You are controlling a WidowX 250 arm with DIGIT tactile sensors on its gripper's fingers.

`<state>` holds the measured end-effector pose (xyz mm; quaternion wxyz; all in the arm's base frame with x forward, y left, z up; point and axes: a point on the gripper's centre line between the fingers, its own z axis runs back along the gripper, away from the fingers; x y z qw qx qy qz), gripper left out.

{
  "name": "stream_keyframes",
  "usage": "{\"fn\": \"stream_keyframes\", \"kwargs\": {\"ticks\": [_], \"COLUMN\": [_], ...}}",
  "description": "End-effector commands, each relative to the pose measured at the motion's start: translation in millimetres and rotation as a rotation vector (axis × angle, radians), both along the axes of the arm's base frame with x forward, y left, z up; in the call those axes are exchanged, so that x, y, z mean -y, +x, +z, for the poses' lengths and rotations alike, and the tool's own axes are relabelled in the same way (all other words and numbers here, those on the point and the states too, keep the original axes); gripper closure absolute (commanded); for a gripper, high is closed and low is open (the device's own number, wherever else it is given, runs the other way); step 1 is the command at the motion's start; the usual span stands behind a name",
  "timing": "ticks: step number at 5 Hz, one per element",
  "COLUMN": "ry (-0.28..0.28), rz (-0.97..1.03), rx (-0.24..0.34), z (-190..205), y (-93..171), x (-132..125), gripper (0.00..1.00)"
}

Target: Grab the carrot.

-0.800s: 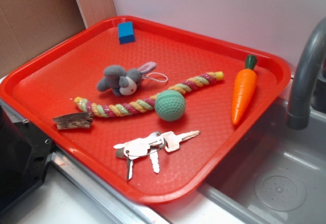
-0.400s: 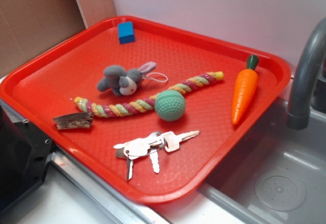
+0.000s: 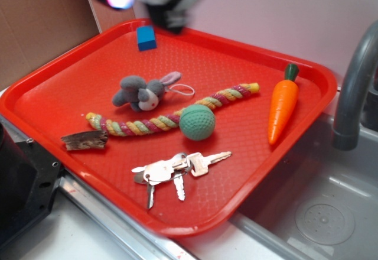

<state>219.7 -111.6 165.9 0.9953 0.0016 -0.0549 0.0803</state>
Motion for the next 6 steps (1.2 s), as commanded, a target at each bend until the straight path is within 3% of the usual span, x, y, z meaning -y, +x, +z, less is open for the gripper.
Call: {"fn": "stream_keyframes", "kwargs": {"ticks": [1, 2, 3, 4, 5, 6], "ry": [-0.028, -0.086, -0.074, -0.056, -0.050, -0.042], "rz": [0.013, -0.032, 0.012, 0.088, 0.045, -0.089], "rx": [0.046, 0.062, 0.097, 0.091, 0.085, 0.092], "z": [16, -28, -52, -72, -86, -86], "y": [9, 36, 62, 83, 110, 127], "x": [-2, -3, 0, -3, 9, 39], "gripper": [0.00, 0.00, 0.00, 0.00, 0.00, 0.00]}}
